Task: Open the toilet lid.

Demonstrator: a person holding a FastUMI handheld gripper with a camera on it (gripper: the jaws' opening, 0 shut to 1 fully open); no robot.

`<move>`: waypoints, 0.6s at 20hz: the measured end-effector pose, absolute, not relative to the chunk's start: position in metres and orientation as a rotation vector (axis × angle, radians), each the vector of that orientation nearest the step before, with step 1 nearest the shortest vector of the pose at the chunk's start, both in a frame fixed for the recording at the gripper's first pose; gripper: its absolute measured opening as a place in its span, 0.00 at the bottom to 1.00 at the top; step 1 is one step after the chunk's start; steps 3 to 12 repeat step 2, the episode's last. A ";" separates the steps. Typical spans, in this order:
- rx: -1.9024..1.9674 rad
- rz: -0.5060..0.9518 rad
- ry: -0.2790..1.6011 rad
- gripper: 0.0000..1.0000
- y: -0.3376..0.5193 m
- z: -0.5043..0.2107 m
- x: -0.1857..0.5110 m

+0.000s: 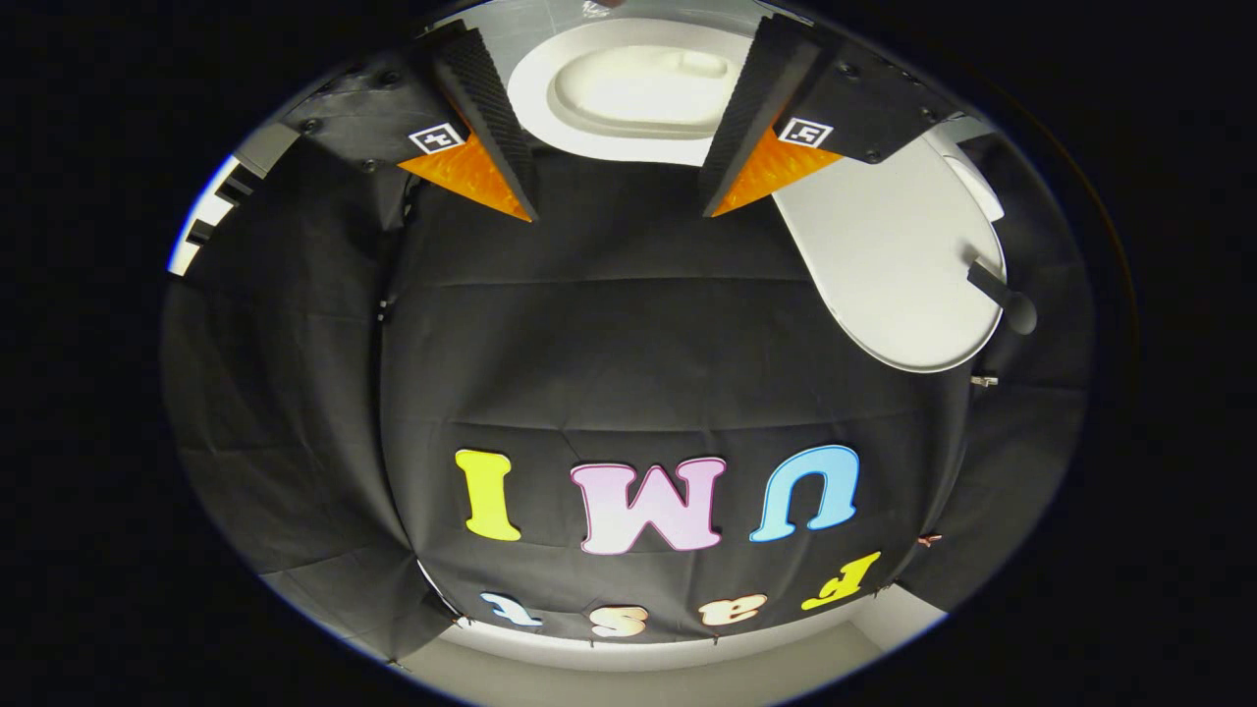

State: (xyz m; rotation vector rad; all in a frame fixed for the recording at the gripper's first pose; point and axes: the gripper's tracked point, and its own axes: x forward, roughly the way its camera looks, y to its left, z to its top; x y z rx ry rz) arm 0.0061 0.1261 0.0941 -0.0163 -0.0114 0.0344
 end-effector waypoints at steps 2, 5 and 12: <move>-0.017 0.036 -0.012 1.00 0.126 0.095 0.006; -0.017 0.036 -0.012 1.00 0.126 0.095 0.006; -0.017 0.036 -0.012 1.00 0.126 0.095 0.006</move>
